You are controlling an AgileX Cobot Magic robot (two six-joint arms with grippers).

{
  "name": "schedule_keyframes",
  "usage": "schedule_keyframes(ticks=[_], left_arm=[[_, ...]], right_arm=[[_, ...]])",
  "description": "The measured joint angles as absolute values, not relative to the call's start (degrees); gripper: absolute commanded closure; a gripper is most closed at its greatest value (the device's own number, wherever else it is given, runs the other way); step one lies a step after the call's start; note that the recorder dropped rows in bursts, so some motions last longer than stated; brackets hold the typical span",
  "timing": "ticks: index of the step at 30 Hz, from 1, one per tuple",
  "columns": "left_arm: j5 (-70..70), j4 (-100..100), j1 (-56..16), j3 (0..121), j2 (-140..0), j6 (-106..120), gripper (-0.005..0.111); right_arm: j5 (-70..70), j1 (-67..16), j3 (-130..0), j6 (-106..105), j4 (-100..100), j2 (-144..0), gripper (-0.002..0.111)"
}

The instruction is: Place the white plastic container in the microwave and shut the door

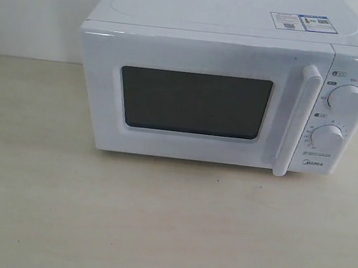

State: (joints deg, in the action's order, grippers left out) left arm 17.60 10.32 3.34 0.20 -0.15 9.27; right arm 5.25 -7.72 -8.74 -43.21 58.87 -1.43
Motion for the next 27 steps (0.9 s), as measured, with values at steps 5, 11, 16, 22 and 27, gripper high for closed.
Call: schedule_keyframes(ticks=[5, 11, 16, 22, 27], left_arm=[[17.60, 10.32, 3.34, 0.20, -0.15, 9.27, 0.103], [17.60, 10.32, 3.34, 0.20, -0.15, 9.27, 0.103], [17.60, 10.32, 3.34, 0.20, -0.15, 9.27, 0.103], [17.60, 10.32, 3.34, 0.20, -0.15, 9.27, 0.103], [17.60, 10.32, 3.34, 0.20, -0.15, 9.27, 0.103]], right_arm=[[5.14, -5.42, -6.64, -42.93, 59.01, -0.36, 0.108], [0.85, -5.31, -6.64, -36.82, 56.70, -0.26, 0.108], [-6.79, -5.31, -6.06, -19.44, 30.19, -0.26, 0.108], [-10.16, -5.31, -2.02, 0.72, 3.83, -0.26, 0.108], [-12.04, -5.31, -0.25, 4.29, 0.33, -0.26, 0.108]])
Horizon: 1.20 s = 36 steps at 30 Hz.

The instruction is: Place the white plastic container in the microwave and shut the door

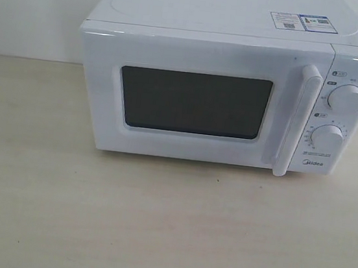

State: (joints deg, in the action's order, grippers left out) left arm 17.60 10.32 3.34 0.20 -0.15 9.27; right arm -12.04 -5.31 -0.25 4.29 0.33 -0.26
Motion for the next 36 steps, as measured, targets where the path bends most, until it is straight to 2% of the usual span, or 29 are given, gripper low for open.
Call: schedule_keyframes(ticks=[9, 16, 23, 36], left_arm=[[17.60, 10.32, 3.34, 0.20, -0.15, 9.27, 0.103], [17.60, 10.32, 3.34, 0.20, -0.15, 9.27, 0.103], [17.60, 10.32, 3.34, 0.20, -0.15, 9.27, 0.103], [17.60, 10.32, 3.34, 0.20, -0.15, 9.27, 0.103]], right_arm=[[-20.71, -5.31, -0.25, 4.67, 0.00, -0.26, 0.108], [-21.13, -5.11, -0.25, 4.67, 0.00, -0.26, 0.108], [-21.26, -0.46, -0.25, 4.67, 0.00, -0.26, 0.108], [-21.26, -0.09, -0.25, 4.67, 0.00, -0.26, 0.108]])
